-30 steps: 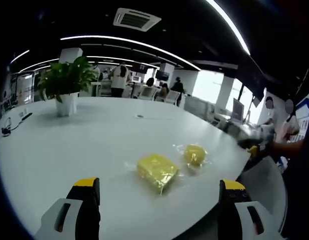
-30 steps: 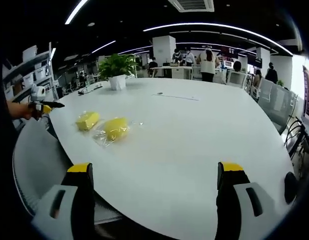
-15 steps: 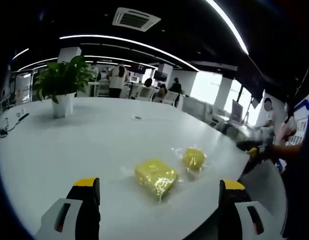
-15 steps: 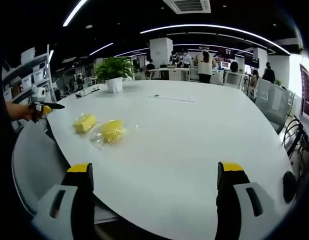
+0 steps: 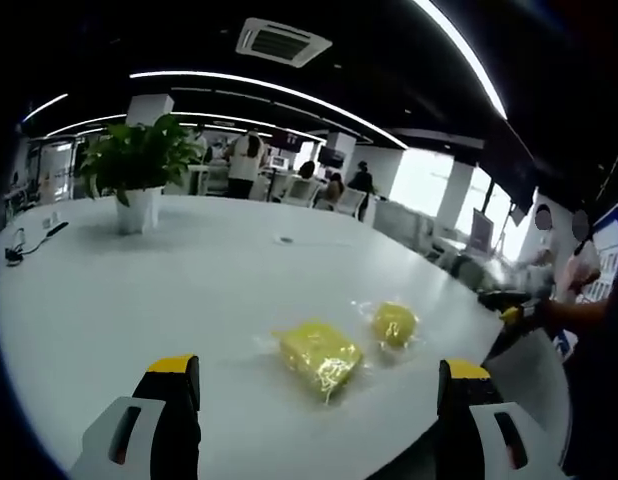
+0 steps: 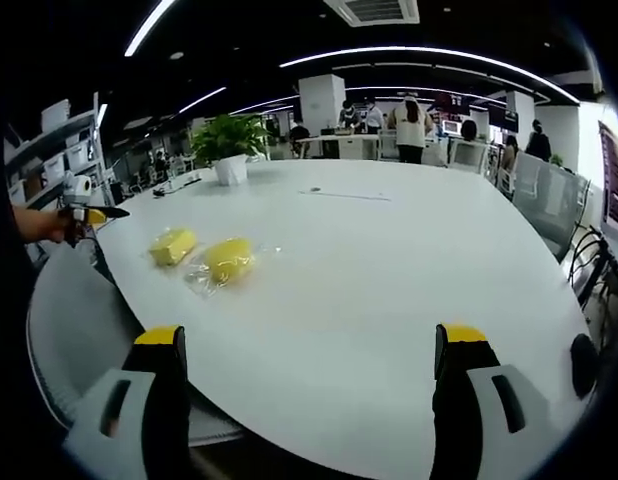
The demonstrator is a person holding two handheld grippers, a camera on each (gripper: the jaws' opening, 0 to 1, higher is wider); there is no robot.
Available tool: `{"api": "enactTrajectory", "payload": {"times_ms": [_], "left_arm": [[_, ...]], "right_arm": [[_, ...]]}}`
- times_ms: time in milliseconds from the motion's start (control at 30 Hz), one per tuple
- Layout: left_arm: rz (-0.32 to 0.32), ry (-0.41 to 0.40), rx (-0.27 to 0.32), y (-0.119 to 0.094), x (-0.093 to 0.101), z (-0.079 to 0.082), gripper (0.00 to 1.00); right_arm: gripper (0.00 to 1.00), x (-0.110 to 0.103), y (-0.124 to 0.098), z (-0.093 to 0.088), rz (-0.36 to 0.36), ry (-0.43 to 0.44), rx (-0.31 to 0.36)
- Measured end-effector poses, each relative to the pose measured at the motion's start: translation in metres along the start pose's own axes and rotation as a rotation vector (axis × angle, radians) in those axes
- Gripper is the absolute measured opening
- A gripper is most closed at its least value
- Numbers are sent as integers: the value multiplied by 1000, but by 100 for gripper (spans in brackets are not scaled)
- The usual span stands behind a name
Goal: Compare the silicone blocks by pressing each to a similar depth, holding the contact briefly, and releasing to observe deformation and rebound differences across the visible hardness samples.
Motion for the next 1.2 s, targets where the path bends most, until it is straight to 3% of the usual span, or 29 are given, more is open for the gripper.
{"api": "enactTrajectory", "payload": {"times_ms": [633,1200], "left_arm": [[-20,-22,-5,3,-10,3,100],[-31,-67,36,6,-15,12,100]], "right_arm": [[97,-3,-5,0,-28,20,18],[97,-7,-3,-2,-42,28,21]]}}
Point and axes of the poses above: the point that each gripper's makers call its tool centre point, and the gripper's own axes: y roughly forward along the fingers, x roughly to its right, z roughly out of its top, the point moved 9 cm from there along -y, roughly backward along the fingers, and after that the axes turned 11 degrees about -z, right-handed, at the moved point
